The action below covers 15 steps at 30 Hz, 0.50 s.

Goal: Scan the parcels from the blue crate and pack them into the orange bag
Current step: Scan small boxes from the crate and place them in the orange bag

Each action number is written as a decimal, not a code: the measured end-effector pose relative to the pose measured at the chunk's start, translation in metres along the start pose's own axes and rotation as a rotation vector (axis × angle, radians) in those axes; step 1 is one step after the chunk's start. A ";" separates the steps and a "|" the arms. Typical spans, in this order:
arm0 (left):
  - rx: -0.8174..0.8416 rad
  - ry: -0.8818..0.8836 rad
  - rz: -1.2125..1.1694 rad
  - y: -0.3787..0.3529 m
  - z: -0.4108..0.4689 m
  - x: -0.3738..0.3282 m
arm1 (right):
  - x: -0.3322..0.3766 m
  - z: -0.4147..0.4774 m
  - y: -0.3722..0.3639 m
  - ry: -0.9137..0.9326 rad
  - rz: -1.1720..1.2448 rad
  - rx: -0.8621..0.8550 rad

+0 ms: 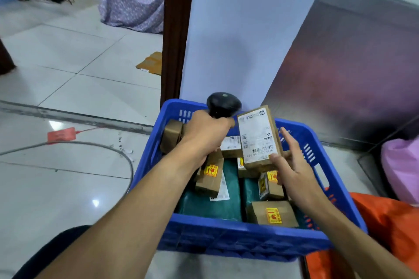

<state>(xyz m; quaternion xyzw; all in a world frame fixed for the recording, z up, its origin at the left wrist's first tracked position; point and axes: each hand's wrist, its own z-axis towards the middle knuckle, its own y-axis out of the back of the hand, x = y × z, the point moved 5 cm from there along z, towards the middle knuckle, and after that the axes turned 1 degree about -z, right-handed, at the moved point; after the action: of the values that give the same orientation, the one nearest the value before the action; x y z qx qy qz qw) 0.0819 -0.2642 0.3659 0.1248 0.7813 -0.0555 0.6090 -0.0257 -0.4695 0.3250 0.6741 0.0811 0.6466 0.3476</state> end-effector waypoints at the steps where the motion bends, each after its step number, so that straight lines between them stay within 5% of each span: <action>1: -0.011 0.003 -0.037 0.000 -0.001 0.000 | 0.006 -0.008 0.009 -0.014 0.069 -0.024; 15: 0.021 0.030 -0.184 -0.029 -0.025 0.004 | 0.010 -0.051 0.085 0.020 0.372 -0.310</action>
<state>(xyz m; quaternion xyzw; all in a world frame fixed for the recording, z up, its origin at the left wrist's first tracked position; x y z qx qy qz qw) 0.0503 -0.2853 0.3666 0.0596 0.7978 -0.1177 0.5883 -0.1002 -0.5093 0.3779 0.6096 -0.1412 0.7110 0.3209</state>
